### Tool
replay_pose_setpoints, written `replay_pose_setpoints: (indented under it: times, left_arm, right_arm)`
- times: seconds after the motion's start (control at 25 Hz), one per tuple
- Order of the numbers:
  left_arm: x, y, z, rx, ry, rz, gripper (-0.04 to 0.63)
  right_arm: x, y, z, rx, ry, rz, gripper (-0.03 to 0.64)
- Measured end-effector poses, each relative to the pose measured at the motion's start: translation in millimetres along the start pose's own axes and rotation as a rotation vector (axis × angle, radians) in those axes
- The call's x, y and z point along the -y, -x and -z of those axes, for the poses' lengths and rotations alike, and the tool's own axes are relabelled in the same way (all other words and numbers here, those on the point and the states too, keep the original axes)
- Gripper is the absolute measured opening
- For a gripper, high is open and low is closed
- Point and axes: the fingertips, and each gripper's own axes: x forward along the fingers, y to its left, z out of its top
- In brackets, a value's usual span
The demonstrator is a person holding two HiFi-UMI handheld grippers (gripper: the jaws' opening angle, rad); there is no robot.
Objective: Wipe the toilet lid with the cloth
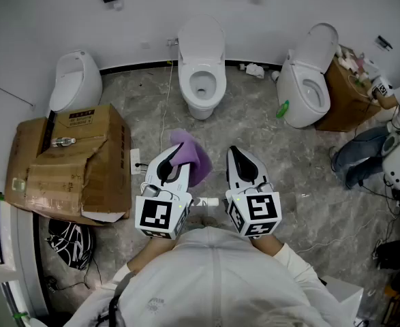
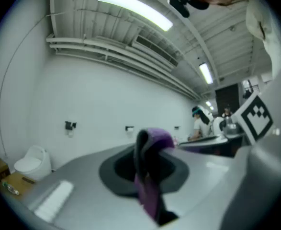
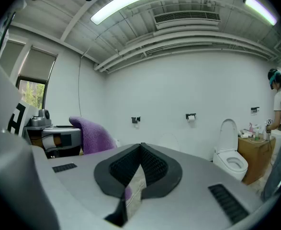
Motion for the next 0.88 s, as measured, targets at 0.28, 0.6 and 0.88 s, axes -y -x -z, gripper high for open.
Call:
replay_pose_setpoints:
  times: [0.28, 0.6, 0.88]
  left_arm:
    - [9.3, -13.4, -2.7, 0.018, -0.005, 0.005, 0.018]
    - [21.4, -26.6, -6.0, 0.021, -0.01, 0.0, 0.018]
    - [31.2, -38.9, -12.9, 0.04, -0.007, -0.04, 0.018]
  right_arm:
    - [10.1, -0.4, -2.6, 0.016, 0.021, -0.01, 0.017]
    - [35.6, 4.9, -8.8, 0.055, -0.019, -0.017, 0.018]
    - [67.2, 10.5, -11.1, 0.066, -0.027, -0.015, 0.018]
